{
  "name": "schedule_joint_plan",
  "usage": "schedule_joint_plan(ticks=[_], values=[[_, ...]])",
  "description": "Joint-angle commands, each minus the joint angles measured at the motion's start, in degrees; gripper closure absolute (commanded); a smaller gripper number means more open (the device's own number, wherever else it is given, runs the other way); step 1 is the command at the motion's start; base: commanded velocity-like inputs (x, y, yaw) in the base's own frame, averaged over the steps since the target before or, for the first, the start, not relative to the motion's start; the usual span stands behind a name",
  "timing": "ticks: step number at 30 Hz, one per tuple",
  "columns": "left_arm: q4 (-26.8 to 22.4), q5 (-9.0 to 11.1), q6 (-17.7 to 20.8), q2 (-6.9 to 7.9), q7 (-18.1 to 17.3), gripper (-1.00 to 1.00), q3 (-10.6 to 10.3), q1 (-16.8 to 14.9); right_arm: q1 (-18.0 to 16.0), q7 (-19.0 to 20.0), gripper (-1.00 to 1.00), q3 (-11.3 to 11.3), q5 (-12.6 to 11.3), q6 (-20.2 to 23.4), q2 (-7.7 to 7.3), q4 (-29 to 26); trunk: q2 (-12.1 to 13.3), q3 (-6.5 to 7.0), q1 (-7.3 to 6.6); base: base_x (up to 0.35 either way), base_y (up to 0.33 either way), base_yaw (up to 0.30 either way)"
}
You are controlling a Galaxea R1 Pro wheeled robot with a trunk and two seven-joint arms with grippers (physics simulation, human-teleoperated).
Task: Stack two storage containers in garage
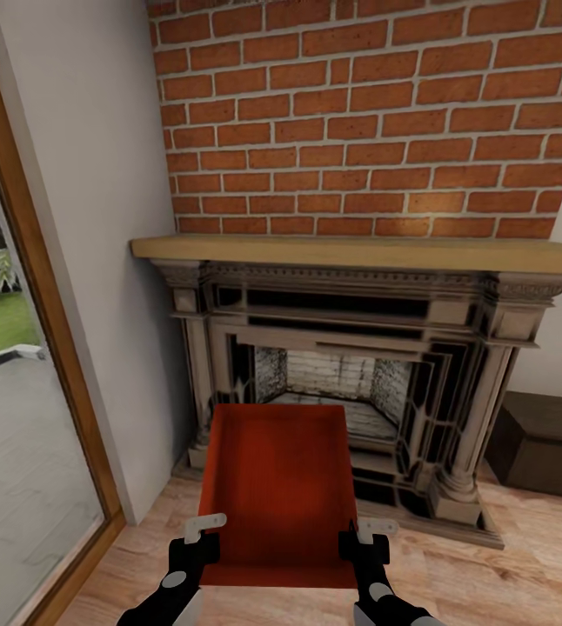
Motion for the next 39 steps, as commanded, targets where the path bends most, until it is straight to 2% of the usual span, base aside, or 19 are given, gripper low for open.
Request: schedule_joint_plan(ticks=[1,39], values=[[0.24,1.23,3.38,-0.04,0.33,1.0,-1.06,-0.02,-0.07,-1.59,1.0,3.15,-0.17,-0.58,0.01,-0.1,-0.04,0.03,0.0,0.0,0.0,-0.063],[0.31,1.23,3.38,-0.04,0.33,1.0,-1.06,-0.02,-0.07,-1.58,1.0,3.15,-0.17,-0.58,0.01,-0.12,-0.04,3.39,0.0,0.0,0.0,-0.062]])
